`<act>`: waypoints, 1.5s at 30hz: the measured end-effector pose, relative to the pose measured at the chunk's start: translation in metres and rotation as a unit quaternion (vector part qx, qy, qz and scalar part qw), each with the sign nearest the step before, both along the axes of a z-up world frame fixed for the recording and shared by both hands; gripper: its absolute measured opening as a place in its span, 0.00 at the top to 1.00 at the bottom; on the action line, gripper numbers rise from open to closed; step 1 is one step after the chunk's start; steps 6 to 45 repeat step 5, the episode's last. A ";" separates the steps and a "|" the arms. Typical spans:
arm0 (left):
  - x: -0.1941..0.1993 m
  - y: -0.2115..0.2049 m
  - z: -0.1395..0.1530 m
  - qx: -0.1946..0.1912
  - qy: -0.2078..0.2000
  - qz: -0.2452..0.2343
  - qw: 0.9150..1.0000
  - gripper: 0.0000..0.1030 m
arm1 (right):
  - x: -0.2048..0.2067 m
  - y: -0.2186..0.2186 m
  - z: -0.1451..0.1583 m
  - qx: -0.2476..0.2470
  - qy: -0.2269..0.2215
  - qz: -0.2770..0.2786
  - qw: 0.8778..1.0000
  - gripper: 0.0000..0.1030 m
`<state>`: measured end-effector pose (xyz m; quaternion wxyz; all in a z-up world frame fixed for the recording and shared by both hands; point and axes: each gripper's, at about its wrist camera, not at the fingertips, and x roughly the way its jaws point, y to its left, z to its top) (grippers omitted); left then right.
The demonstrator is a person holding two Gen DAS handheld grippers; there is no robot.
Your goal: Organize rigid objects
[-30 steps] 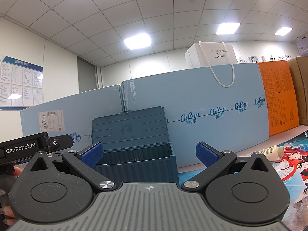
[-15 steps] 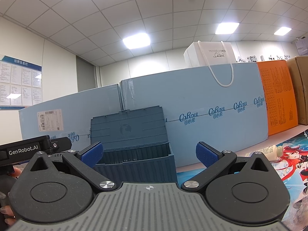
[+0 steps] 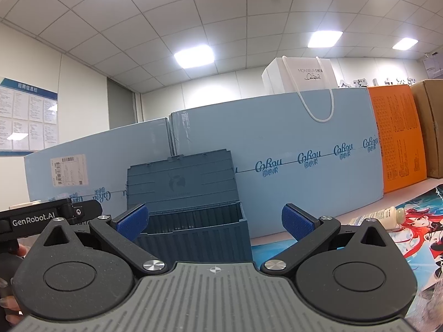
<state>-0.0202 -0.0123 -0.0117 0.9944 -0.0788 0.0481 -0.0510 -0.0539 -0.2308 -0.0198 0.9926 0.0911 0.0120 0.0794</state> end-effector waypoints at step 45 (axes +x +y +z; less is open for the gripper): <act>0.000 0.001 0.000 -0.002 0.000 0.001 1.000 0.00 | -0.001 0.001 0.000 -0.002 0.001 -0.002 1.000 0.00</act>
